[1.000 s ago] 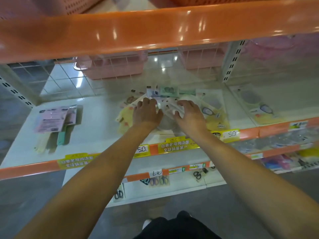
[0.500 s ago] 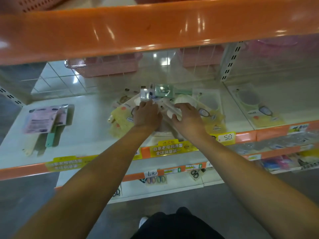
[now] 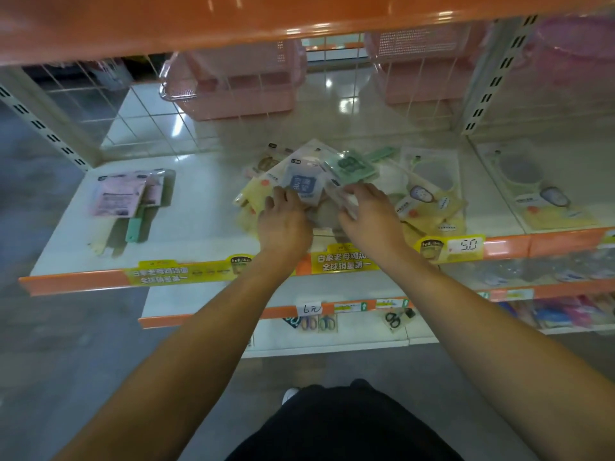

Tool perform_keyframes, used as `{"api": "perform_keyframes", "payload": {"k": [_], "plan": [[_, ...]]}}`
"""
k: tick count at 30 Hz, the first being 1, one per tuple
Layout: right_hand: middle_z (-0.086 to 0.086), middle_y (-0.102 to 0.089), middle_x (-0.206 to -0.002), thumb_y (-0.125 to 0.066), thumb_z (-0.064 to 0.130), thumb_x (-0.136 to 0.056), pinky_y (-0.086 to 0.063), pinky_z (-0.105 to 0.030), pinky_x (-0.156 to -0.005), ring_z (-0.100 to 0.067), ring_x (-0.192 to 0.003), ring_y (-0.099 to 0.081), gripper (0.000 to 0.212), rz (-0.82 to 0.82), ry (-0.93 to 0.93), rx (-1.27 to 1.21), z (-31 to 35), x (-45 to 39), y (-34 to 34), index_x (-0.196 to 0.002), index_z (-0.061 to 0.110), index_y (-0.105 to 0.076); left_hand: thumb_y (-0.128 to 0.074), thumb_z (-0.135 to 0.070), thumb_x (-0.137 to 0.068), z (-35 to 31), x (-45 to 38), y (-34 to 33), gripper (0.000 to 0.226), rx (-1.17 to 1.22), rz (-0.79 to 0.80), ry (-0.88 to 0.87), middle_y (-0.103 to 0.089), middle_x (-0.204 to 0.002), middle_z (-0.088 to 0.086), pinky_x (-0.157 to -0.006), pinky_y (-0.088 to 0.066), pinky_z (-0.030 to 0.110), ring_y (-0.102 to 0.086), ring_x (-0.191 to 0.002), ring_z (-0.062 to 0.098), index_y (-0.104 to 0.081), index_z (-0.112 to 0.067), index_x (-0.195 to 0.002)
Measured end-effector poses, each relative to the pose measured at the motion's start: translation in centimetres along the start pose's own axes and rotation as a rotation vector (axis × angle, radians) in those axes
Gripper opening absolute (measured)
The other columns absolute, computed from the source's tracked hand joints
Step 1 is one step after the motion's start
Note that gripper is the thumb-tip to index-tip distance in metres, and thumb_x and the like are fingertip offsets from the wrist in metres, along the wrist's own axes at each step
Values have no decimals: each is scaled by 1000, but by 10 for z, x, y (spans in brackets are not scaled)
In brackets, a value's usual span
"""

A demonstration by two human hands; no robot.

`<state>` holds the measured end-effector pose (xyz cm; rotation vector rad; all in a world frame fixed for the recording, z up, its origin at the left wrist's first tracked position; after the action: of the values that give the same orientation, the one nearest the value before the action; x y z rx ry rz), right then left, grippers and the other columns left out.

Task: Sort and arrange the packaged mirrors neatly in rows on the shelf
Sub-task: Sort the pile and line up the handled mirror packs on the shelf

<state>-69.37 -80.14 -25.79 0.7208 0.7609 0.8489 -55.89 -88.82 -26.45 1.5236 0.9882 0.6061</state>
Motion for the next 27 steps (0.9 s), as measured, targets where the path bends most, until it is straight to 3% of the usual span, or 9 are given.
{"api": "perform_keyframes", "payload": {"k": [5, 8, 14, 17, 21, 27], "plan": [[-8, -61, -116, -58, 23, -86, -48, -38, -82, -30, -103, -58, 36, 16, -18, -12, 0, 6, -1, -120, 15, -59, -60, -47, -82, -7, -19, 5, 67, 78, 13, 144, -40, -127, 17, -83, -44, 43, -43, -114, 37, -36, -6, -128], [-8, -61, -117, -59, 22, -85, -49, -39, -85, -30, -105, -58, 37, 15, -24, -20, -1, 8, 0, -121, 16, -60, -49, -70, -81, -15, -36, 2, 82, -25, 110, 157, -36, -135, 18, -96, -39, 44, -35, -124, 38, -34, -10, -135], [-8, -61, -117, -59, 22, -85, -49, -40, -86, -30, -106, -57, 36, 11, -37, -23, -4, 8, 1, -121, 15, -61, -55, -54, -86, -14, -36, -3, 60, -7, 128, 184, -34, -136, 18, -92, -39, 44, -34, -123, 39, -40, -16, -129], [-10, -61, -116, -59, 21, -86, -49, -40, -86, -31, -106, -58, 36, 10, -36, -14, -3, 7, -2, -121, 13, -60, -60, -50, -82, 1, -19, -3, 65, 51, 74, 173, -36, -133, 20, -85, -42, 43, -42, -111, 38, -39, -9, -126], [-9, -59, -124, -58, 24, -89, -46, -41, -93, -30, -114, -55, 37, 65, -37, -13, 5, 5, -11, -124, 13, -59, -64, -45, -80, 22, -5, -3, 68, 125, 4, 134, -41, -120, 22, -90, -38, 44, -44, -105, 38, -41, -1, -125], [-10, -59, -121, -57, 26, -89, -47, -41, -93, -29, -113, -55, 37, 122, 17, -20, 31, -1, -29, -122, 12, -59, -62, -63, -73, 45, 7, 13, 76, 109, -152, 168, -48, -108, 21, -72, -48, 43, -52, -92, 37, -52, 0, -114]]}}
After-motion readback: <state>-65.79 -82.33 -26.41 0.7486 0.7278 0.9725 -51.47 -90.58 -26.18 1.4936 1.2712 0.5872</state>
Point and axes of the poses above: each hand's wrist, its own x-axis away from the middle knuckle, its own y-axis out of the back of the hand, z = x × y, the point moved 1 cm from there along -x, towards the middle knuckle
